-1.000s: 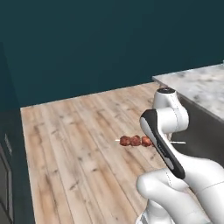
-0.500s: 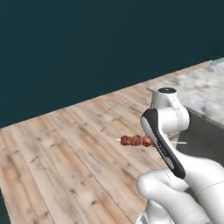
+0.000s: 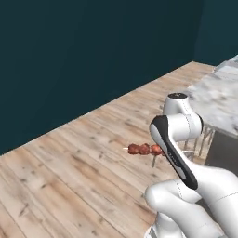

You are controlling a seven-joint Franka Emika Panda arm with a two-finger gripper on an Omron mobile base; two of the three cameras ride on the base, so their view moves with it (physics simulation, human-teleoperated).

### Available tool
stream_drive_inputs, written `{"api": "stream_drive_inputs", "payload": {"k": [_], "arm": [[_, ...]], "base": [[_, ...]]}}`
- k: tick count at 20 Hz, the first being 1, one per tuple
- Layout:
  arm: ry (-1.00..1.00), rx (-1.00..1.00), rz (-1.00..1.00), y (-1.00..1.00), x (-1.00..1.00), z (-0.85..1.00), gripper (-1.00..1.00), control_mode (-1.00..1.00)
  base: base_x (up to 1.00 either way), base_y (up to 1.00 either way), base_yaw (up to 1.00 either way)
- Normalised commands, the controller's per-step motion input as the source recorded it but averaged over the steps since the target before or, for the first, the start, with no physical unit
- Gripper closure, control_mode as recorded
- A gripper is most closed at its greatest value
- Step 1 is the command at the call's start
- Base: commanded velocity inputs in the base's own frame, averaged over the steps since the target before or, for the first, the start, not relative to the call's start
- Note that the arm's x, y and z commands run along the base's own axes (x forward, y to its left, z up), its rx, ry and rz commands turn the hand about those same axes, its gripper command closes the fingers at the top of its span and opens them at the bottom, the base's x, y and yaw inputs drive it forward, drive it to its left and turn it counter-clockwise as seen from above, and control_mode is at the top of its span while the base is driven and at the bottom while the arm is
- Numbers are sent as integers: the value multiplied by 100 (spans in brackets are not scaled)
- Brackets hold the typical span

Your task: Place the cold items (avocado and eggplant) from the fridge in one tupperware on the dining counter. Place the warm items (kebab skewer and hot dog) in the stove area in another tupperware.

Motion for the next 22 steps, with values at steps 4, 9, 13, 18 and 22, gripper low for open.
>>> {"api": "stream_drive_inputs", "payload": {"k": [4,9,13,18,22], "arm": [[0,0,0,0,0,0,100,100],[0,0,0,0,0,0,100,100],[0,0,0,0,0,0,100,100],[0,0,0,0,0,0,100,100],[0,0,0,0,0,0,100,100]], "base": [[100,98,-42],[100,99,-43],[100,94,-49],[96,92,-53],[82,78,-61]]}}
